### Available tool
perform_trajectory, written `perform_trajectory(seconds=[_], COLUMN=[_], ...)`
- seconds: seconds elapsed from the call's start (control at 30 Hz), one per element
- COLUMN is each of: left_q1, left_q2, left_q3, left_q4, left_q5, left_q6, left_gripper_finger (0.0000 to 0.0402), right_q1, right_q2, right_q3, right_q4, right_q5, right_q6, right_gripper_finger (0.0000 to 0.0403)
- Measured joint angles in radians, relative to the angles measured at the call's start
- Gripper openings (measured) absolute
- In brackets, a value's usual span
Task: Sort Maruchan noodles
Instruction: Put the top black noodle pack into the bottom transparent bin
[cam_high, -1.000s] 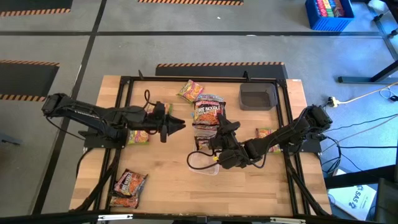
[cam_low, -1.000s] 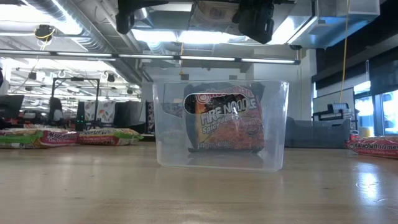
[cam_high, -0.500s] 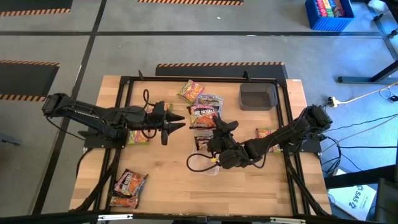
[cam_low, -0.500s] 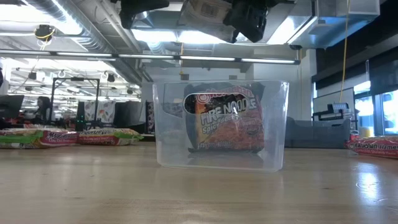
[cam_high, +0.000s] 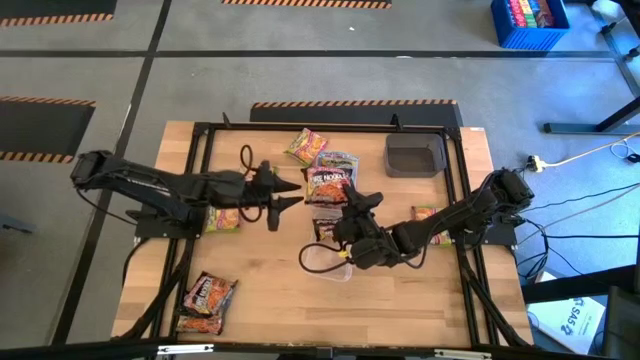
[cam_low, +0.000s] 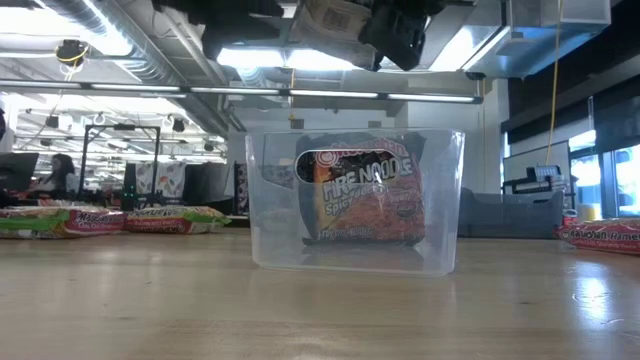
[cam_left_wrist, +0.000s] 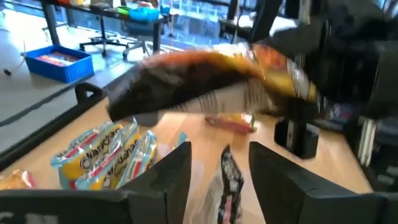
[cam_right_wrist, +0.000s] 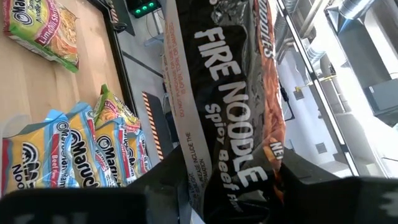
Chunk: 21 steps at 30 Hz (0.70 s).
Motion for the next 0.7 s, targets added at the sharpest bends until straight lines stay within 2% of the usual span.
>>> perform_trajectory(seconds=[0.17,0.37,0.5,0.7], left_q1=[-0.021,-0.089,-0.13,-0.162], left_q2=[0.007,0.007,0.006,0.01], left_q3=[0.016,0.058,0.07,0.071], left_q4=[0.0,-0.032,-0.067,-0.164], left_q5=[0.0,-0.063,-0.13,-0.14], left_q6=[0.123,0.346,0.468,0.54], left_gripper_finger=[0.019,0.0227,0.0232,0.023], right_q1=[0.0,0.0,0.0,0.0], right_q2=[0.0,0.0,0.0,0.0], right_q3=[0.0,0.0,0.0,-0.001], right_q4=[0.001,0.002,-0.001,-0.004], right_q5=[-0.011,-0.118,-0.189,-0.327], right_q6=[0.024,0.097,0.147,0.198], right_gripper_finger=[0.0124,0.0124,0.0124,0.0124])
